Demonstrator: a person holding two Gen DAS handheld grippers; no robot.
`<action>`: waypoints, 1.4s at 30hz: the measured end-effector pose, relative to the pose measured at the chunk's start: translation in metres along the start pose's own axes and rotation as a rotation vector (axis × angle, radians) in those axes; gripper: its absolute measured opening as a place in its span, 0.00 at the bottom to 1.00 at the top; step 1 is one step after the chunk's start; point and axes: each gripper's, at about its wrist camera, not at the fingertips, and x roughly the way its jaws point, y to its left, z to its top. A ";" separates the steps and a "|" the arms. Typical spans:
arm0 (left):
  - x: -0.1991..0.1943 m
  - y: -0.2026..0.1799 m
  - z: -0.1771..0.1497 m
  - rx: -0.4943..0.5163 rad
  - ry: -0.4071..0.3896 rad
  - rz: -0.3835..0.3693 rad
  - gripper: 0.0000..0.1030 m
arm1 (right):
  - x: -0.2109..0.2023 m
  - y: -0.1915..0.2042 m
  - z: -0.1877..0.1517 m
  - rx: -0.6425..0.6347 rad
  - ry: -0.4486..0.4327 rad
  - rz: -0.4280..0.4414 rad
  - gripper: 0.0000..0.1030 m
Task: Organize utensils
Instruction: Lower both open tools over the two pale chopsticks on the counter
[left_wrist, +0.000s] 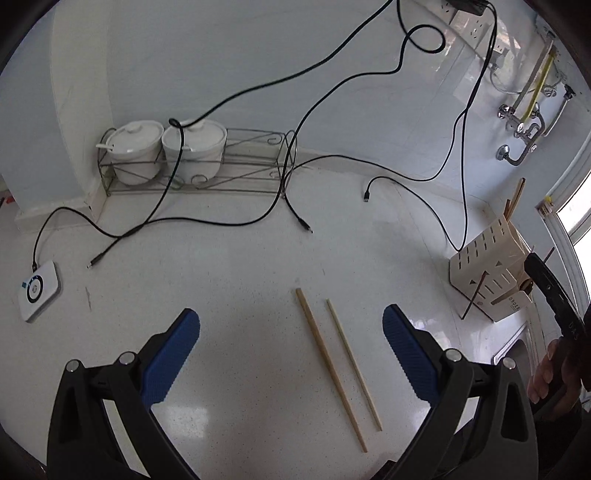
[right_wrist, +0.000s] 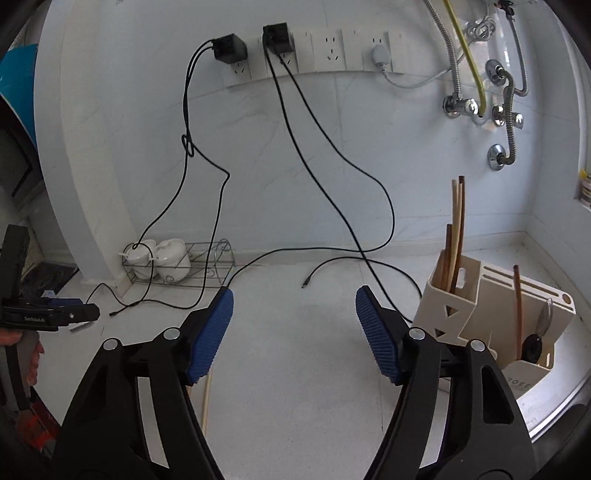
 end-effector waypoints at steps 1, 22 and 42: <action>0.009 0.003 -0.001 -0.021 0.027 -0.006 0.91 | 0.006 0.003 -0.003 0.000 0.029 0.006 0.56; 0.120 -0.012 -0.027 -0.108 0.329 0.067 0.74 | 0.075 0.049 -0.077 -0.087 0.398 0.131 0.44; 0.132 -0.044 -0.042 0.101 0.370 0.256 0.74 | 0.075 0.042 -0.085 -0.090 0.415 0.072 0.44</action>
